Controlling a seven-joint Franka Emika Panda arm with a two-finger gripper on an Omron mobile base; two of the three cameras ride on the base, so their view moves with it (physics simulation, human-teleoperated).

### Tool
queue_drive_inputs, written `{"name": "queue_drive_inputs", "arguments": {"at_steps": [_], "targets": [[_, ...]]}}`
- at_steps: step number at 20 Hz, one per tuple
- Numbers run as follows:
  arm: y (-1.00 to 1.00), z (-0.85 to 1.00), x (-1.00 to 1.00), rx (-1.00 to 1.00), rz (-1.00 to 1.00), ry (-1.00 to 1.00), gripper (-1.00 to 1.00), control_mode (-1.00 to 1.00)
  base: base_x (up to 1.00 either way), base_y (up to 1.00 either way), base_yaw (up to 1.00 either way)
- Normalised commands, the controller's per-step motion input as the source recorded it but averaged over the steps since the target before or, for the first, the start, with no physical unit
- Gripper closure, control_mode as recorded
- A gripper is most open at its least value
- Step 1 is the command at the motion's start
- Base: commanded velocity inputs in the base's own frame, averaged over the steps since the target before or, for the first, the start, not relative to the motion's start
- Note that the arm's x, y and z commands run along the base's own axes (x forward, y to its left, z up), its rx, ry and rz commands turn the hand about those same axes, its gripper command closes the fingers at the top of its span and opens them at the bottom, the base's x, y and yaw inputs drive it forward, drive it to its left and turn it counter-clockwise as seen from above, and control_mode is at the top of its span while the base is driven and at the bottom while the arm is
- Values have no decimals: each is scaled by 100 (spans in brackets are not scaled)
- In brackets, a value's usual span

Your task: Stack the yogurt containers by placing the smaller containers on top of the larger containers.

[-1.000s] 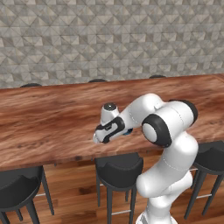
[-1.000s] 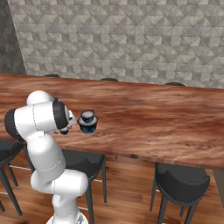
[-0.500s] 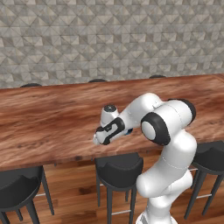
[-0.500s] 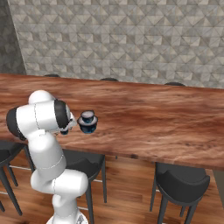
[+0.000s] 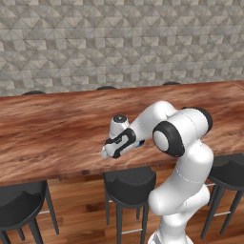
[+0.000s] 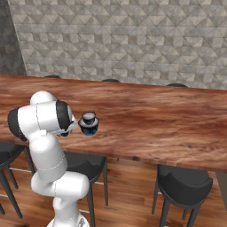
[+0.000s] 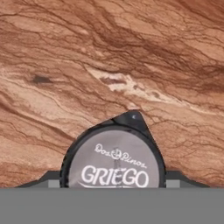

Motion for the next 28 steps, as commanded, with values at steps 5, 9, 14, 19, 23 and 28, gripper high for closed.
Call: {"name": "queue_drive_inputs", "arguments": {"at_steps": [5, 9, 14, 19, 23, 28], "targets": [[0, 0, 0, 0, 0, 0, 100, -100, 0, 0, 0], [0, 0, 0, 0, 0, 0, 100, -100, 0, 0, 0], [0, 11, 0, 0, 0, 0, 100, -100, 0, 0, 0], [0, 39, 0, 0, 0, 0, 100, -100, 0, 0, 0], [0, 47, 0, 0, -3, 0, 100, -100, 0, 0, 0], [0, 50, -5, 0, -2, 0, 100, -100, 0, 0, 0]]}}
